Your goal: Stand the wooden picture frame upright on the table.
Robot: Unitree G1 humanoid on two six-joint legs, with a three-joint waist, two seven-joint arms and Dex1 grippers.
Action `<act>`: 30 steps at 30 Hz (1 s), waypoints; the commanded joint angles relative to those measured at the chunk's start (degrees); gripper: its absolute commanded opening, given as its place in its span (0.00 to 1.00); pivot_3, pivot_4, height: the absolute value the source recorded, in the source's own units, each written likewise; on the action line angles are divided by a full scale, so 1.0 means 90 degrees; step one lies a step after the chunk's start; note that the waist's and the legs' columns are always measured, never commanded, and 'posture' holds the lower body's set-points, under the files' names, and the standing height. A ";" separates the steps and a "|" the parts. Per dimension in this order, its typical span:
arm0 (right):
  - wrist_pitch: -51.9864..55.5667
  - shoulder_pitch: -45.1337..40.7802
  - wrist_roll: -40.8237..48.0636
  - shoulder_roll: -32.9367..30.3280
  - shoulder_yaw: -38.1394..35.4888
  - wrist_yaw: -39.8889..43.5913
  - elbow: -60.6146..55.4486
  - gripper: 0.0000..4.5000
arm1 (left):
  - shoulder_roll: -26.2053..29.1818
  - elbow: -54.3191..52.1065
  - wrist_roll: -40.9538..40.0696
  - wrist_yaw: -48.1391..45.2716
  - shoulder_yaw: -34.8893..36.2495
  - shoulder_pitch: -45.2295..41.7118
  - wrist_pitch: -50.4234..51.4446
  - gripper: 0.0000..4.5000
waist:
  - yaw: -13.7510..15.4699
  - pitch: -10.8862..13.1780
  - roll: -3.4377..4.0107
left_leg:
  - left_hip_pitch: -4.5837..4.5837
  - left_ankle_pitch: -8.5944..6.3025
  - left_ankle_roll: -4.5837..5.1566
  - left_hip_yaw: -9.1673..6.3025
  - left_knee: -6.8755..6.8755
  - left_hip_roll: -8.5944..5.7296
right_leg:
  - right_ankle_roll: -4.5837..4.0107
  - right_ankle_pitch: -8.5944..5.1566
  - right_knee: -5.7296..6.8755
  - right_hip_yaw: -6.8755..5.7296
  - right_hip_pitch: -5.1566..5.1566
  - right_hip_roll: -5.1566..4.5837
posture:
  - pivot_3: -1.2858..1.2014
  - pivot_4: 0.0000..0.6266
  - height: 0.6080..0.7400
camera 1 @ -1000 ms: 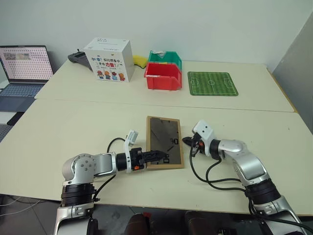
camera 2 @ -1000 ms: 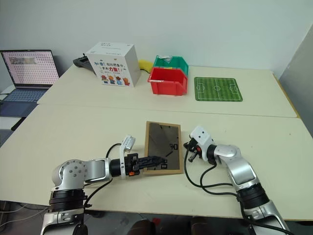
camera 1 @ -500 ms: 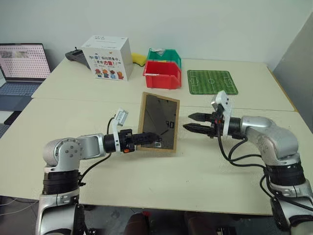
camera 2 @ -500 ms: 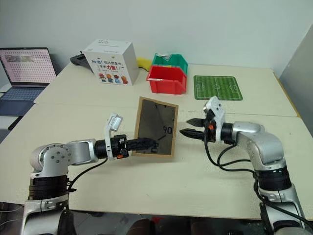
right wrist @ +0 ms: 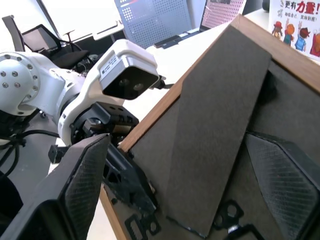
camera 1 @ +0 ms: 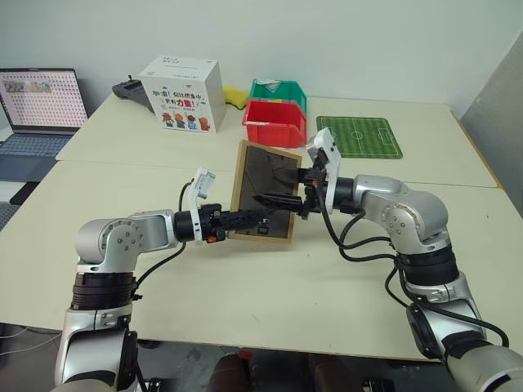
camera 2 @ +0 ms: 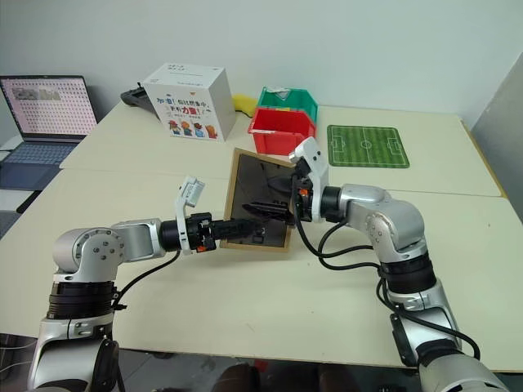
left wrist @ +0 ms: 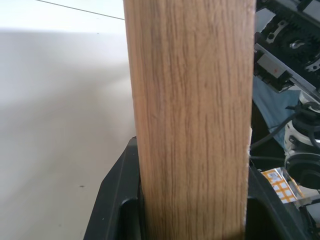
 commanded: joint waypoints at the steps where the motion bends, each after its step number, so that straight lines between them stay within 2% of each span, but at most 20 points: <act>1: 0.0190 -0.0151 0.0555 0.0142 -0.0137 0.0219 -0.0451 1.00 | 0.0026 -0.0382 -0.0214 -0.0135 0.0148 0.0020 -0.0111 0.28 | 0.0000 0.0000 0.0000 | 0.0000 0.0000 0.0000 0.0001 0.0000 0.0000 | 0.0000 0.0000 0.0001 0.0000 -0.0001 0.0000 | 0.52 0.24 1.00; 6: 0.1143 0.0071 0.1713 -0.0270 -0.0604 0.0730 -0.0996 1.00 | 0.0044 -0.0436 -0.0327 -0.0087 0.0299 0.0213 0.0014 0.28 | 0.0004 0.0001 0.0001 | -0.0001 0.0000 0.0001 -0.0002 -0.0001 0.0009 | 0.0000 0.0000 0.0003 -0.0001 -0.0001 -0.0003 | 0.52 0.24 1.00; 11: 0.1500 0.0326 0.2186 -0.0858 -0.0878 0.0951 -0.1215 1.00 | 0.0033 -0.0480 -0.0570 0.0005 0.0409 0.0383 0.0306 0.28 | 0.0002 0.0000 0.0001 | -0.0001 -0.0001 0.0003 -0.0003 0.0001 0.0002 | 0.0000 0.0000 0.0004 -0.0001 0.0000 -0.0001 | 0.52 0.24 1.00; 16: 0.0674 0.0722 0.1425 -0.1584 -0.0920 0.0829 -0.1227 1.00 | -0.0193 -0.0294 -0.0989 0.0404 0.0649 0.0359 0.0934 0.28 | 0.0001 0.0000 0.0000 | 0.0001 -0.0001 0.0004 -0.0002 0.0001 -0.0001 | 0.0000 0.0000 0.0004 0.0000 0.0001 0.0003 | 0.52 0.24 1.00; 19: -0.1266 0.1211 0.0054 -0.2230 -0.0680 0.0991 -0.1149 1.00 | -0.0415 -0.0193 -0.1360 0.0688 0.0999 0.0301 0.1403 0.28 | 0.0008 0.0001 -0.0001 | -0.0006 -0.0002 0.0005 0.0000 0.0003 -0.0005 | 0.0001 0.0000 -0.0001 0.0000 0.0001 0.0005 | 0.52 0.24 1.00; 22: -0.4444 0.1801 -0.1795 -0.2774 -0.0314 0.0997 -0.0653 1.00 | -0.0638 -0.0111 -0.1730 0.0997 0.1350 0.0230 0.1890 0.28 | 0.0020 0.0001 -0.0002 | -0.0012 -0.0002 0.0004 0.0006 0.0004 -0.0021 | 0.0003 -0.0001 -0.0011 -0.0001 0.0002 0.0003 | 0.52 0.24 1.00; 25: -0.8481 0.2083 -0.3956 -0.3108 0.0083 -0.0041 0.0520 1.00 | -0.0947 0.0092 -0.2076 0.1412 0.1758 0.0055 0.2301 0.28 | 0.0005 0.0002 -0.0004 | -0.0011 -0.0002 0.0003 0.0011 0.0005 -0.0025 | 0.0004 -0.0001 -0.0011 -0.0001 0.0002 0.0001 | 0.52 0.24 1.00; 28: -1.0743 0.1861 -0.5399 -0.3024 0.0329 -0.1232 0.1555 1.00 | -0.1124 0.0374 -0.2592 0.1900 0.1960 -0.0093 0.2398 0.28 | -0.0022 0.0002 -0.0005 | 0.0001 0.0003 -0.0003 0.0014 0.0008 -0.0017 | 0.0007 0.0001 -0.0001 0.0001 0.0002 -0.0001 | 0.52 0.24 1.00; 30: -1.1594 0.1583 -0.6356 -0.2827 0.0470 -0.2155 0.2121 1.00 | -0.1237 0.0516 -0.3081 0.2290 0.1996 -0.0091 0.2398 0.28 | -0.0061 0.0002 -0.0005 | 0.0015 0.0016 -0.0027 0.0016 0.0009 -0.0009 | 0.0007 0.0002 0.0010 0.0008 0.0007 -0.0002 | 0.52 0.24 1.00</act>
